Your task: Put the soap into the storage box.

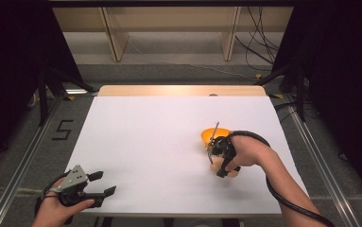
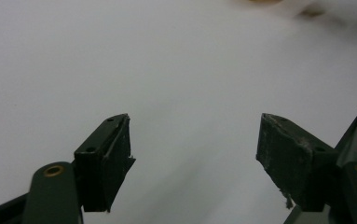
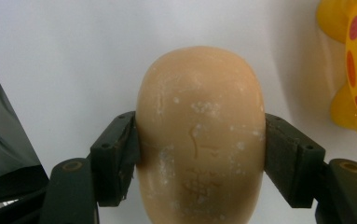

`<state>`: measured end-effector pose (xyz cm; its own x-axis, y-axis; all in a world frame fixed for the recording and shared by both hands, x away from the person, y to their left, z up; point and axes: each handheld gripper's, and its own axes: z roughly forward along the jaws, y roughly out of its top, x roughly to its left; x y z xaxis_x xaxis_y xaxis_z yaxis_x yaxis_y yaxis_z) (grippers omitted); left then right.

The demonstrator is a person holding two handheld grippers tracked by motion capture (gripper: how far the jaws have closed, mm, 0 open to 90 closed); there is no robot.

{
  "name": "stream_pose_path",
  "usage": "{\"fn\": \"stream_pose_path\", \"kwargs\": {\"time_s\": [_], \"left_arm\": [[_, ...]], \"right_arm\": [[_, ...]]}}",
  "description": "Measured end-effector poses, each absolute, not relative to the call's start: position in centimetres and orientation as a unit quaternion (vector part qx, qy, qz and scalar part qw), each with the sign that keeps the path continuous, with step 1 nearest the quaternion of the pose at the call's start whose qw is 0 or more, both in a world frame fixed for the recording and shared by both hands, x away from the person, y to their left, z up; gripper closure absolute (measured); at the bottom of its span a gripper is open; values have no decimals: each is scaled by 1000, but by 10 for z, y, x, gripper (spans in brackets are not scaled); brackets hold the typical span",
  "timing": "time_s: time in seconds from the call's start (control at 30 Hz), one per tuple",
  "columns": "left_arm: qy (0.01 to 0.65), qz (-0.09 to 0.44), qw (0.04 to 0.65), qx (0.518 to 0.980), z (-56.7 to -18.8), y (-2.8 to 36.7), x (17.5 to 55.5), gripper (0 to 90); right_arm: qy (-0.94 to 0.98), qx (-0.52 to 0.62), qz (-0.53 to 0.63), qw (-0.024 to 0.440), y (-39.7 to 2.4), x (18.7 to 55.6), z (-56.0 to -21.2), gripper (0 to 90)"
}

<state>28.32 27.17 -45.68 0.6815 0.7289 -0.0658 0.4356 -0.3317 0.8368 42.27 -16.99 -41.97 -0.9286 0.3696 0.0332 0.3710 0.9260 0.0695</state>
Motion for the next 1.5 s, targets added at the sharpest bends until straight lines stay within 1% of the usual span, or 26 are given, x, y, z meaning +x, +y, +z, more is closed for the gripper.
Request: {"fn": "stream_pose_path", "kwargs": {"time_s": [0.1, 0.23, 0.27, 0.33, 0.37, 0.83, 1.17, 1.5], "left_arm": [[370, 157, 449, 798, -457, 271, 283, 258], [363, 164, 448, 800, -457, 272, 283, 258], [358, 163, 447, 803, -457, 273, 284, 258], [368, 160, 448, 799, -457, 272, 283, 258], [367, 162, 448, 799, -457, 271, 283, 258], [363, 164, 448, 800, -457, 272, 283, 258], [363, 164, 448, 800, -457, 272, 283, 258], [363, 165, 449, 800, -457, 272, 283, 258]], "right_arm": [[-984, -175, -42, 8, -172, 425, -420, 334], [-982, -185, -38, 14, -175, 425, -418, 334], [-978, -208, -29, 11, -176, 423, -415, 335], [-979, -203, -32, 8, -178, 424, -416, 334], [-980, -197, -33, 16, -178, 426, -416, 335], [-977, -211, -31, 5, -186, 428, -412, 334], [-978, -208, -27, 10, -190, 431, -410, 335], [-977, -213, -29, -3, -193, 434, -403, 335]]}}
